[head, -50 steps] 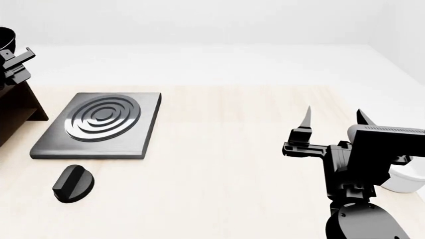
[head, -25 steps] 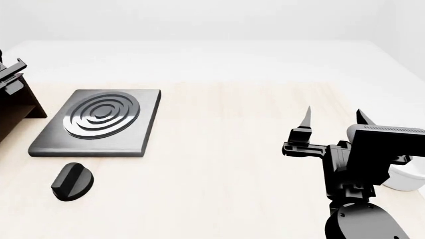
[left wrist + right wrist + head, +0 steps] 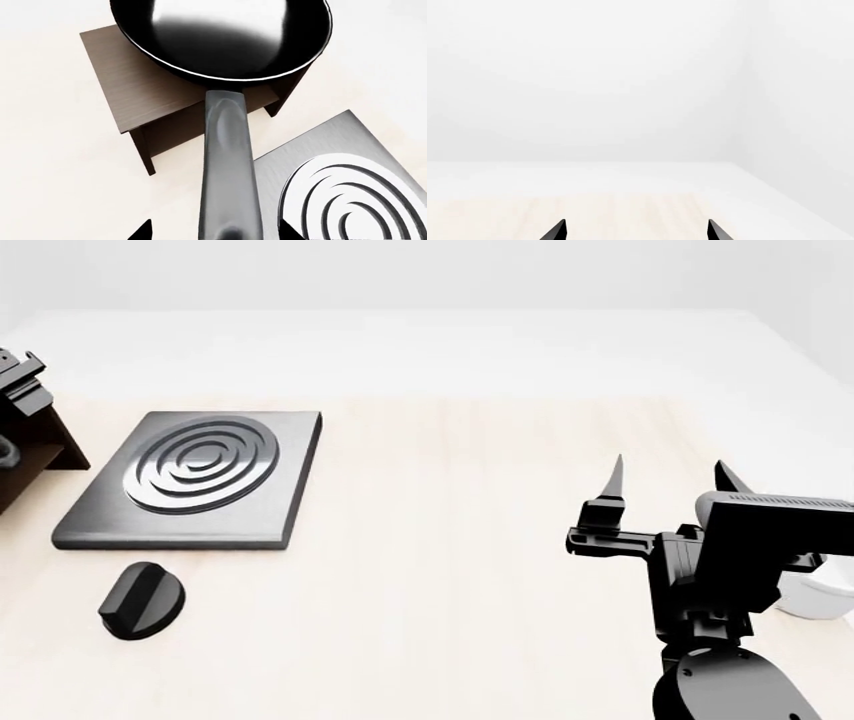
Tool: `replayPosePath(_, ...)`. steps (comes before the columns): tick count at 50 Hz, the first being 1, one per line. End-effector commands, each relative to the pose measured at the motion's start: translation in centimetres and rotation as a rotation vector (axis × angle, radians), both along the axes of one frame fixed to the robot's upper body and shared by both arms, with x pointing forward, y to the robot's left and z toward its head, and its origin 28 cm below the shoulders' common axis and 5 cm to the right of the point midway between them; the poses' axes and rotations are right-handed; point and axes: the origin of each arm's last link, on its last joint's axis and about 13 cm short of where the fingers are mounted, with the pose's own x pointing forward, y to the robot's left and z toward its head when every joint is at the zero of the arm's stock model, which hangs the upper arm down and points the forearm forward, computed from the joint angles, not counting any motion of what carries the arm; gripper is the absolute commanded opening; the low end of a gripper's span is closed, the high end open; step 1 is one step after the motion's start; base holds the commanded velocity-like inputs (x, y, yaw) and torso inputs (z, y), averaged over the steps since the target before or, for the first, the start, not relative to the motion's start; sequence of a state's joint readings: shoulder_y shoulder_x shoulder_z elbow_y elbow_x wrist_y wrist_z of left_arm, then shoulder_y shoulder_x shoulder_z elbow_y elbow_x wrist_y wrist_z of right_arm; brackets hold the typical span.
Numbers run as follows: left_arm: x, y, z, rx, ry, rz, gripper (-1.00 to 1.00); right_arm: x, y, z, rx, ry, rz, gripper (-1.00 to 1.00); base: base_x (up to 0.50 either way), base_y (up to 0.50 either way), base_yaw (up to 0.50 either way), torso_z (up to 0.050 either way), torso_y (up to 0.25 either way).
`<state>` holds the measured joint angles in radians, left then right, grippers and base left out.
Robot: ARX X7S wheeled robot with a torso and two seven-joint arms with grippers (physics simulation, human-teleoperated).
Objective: Put the frying pan on top of the cabinet.
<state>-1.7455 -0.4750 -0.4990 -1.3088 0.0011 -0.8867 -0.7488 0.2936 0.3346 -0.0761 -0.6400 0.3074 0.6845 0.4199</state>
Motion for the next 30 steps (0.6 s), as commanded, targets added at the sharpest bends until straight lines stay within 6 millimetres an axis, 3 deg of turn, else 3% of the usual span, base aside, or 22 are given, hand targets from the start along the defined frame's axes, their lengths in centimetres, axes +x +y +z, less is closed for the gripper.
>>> replayPosePath(1,-0.1,0.3,0.5,0.032,-0.032,-0.001,1.0,0.0,0.0,0.0,-0.001,0.0,0.0,1.0,0.0,0.0,0.0,0.0,0.25)
replayPosePath(17,0.2,-0.2,0.6,0.086,-0.021,-0.022,1.0,0.0,0.0,-0.1,-0.003,0.001,0.0,1.0,0.0,0.0,0.0,0.0,0.225)
replayPosePath(19,0.4,-0.8,1.6,0.074,-0.082,-0.059,1.0,0.0,0.0,-0.1,-0.004,0.001,0.0,1.0,0.0,0.0,0.0,0.0,0.0)
replayPosePath(23,0.9,-1.4,3.9,0.286,-0.187,-0.094,1.0,-0.1,0.0,0.0,-0.002,-0.002,-0.002,1.0,0.0,0.0,0.0,0.0,0.0)
replayPosePath(24,0.9,-2.0,5.3,0.236,-0.31,-0.208,1.0,0.0,0.0,0.0,-0.001,-0.002,-0.004,1.0,0.0,0.0,0.0,0.0,0.0)
replayPosePath(25,0.9,-2.2,5.7,0.285,-0.309,-0.221,1.0,0.0,0.0,0.0,-0.001,-0.002,-0.004,1.0,0.0,0.0,0.0,0.0,0.0)
replayPosePath(26,1.2,-3.5,3.5,0.254,-0.24,-0.321,1.0,0.0,0.0,0.0,-0.004,-0.001,-0.004,1.0,0.0,0.0,0.0,0.0,0.0)
replayPosePath(28,0.3,-5.4,1.3,0.179,-0.179,-0.484,1.0,-0.1,0.0,0.0,-0.005,-0.002,-0.002,1.0,0.0,0.0,0.0,0.0,0.0)
replayPosePath(30,-1.8,-5.9,2.9,0.241,-0.24,-0.502,1.0,-0.1,0.0,0.0,-0.004,-0.003,-0.002,1.0,0.0,0.0,0.0,0.0,0.0)
